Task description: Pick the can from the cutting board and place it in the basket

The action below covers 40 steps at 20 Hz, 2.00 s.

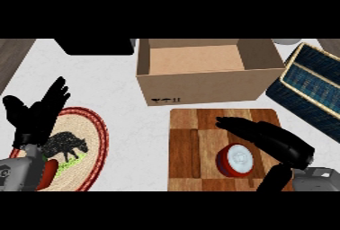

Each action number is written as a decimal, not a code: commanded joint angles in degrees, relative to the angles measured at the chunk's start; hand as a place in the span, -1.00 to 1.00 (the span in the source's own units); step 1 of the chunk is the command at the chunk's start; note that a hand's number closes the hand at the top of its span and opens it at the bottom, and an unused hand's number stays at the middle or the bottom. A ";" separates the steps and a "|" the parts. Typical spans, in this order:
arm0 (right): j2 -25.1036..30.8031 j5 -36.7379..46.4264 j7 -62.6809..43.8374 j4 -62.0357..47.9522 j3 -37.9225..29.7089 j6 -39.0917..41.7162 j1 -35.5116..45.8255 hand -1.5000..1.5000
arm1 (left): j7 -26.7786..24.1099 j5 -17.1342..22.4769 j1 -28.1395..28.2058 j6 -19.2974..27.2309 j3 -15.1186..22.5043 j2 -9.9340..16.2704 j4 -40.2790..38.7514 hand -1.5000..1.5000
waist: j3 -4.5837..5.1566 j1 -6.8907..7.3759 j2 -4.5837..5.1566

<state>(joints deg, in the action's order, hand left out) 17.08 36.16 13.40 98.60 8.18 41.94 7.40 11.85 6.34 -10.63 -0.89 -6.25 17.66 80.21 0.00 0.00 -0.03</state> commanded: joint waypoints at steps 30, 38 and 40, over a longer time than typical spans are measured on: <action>-1.27 22.59 11.22 -9.03 10.84 -15.98 -3.51 1.00 | -1.20 -3.15 0.44 -3.22 -2.73 -3.18 -0.16 0.00 | -0.01 0.19 0.02; -16.87 20.33 -36.13 -3.80 3.93 -25.91 -3.98 1.00 | 0.83 -3.31 -1.14 -2.41 -2.63 -2.94 -0.23 0.00 | 0.04 -0.01 0.04; -16.94 16.08 -43.85 -2.13 7.48 -31.45 -2.43 1.00 | 0.78 -3.22 -2.35 -2.61 -3.08 -2.27 -0.72 0.00 | -0.02 0.56 0.11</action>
<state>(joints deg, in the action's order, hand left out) 2.11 56.40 -16.17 96.05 13.50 18.12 3.63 12.63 3.34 -11.93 -3.69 -9.51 15.50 79.69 0.35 -0.18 -0.40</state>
